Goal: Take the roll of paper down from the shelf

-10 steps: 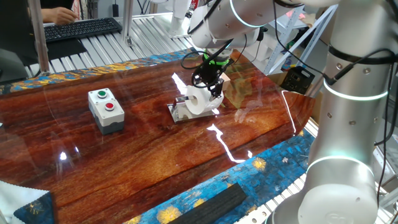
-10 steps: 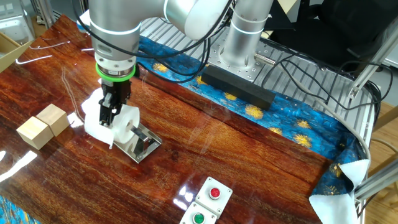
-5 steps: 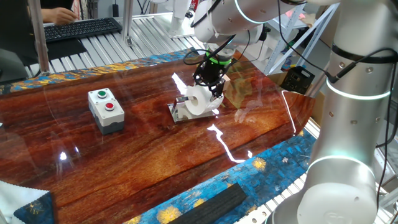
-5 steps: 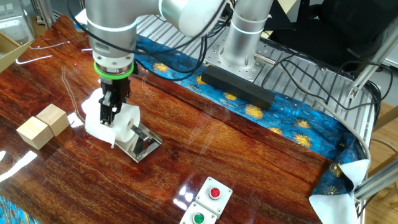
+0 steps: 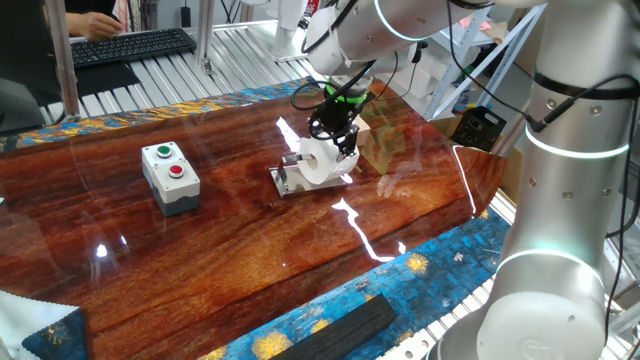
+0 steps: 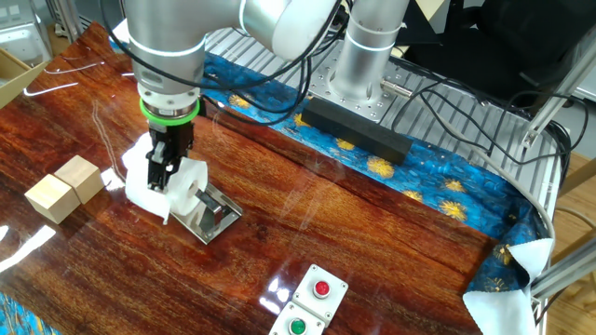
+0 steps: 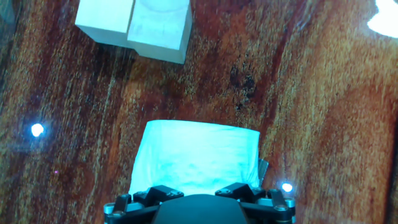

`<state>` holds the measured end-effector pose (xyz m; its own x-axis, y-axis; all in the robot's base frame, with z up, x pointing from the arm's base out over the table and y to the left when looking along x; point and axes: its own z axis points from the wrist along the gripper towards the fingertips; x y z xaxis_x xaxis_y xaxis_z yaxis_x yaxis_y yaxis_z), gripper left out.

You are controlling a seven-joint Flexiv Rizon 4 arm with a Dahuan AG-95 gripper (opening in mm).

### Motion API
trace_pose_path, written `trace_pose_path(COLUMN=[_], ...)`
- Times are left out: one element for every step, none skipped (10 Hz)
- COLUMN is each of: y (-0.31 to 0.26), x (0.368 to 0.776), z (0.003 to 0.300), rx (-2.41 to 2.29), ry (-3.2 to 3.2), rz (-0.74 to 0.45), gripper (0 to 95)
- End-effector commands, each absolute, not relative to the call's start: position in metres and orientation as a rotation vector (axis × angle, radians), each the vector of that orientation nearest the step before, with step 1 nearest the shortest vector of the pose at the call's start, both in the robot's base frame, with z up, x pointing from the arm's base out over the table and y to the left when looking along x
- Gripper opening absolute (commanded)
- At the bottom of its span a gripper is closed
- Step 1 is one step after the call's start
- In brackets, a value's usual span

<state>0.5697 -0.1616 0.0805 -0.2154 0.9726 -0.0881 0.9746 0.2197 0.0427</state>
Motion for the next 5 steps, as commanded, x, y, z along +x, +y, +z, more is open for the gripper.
trace_pose_path(y=[-0.1608, -0.1606, -0.1606, -0.1606, -0.1606], x=[0.571, 0.5708, 0.5708, 0.5708, 0.5708], z=[0.081, 0.0806, 0.0806, 0.0806, 0.0806], rx=[1.937, 1.947, 1.935, 1.939, 1.98], ry=[2.401, 2.393, 2.391, 2.358, 2.329], rz=[0.037, 0.04, 0.022, -0.023, -0.036], gripper=[0.0, 0.0, 0.0, 0.0, 0.0])
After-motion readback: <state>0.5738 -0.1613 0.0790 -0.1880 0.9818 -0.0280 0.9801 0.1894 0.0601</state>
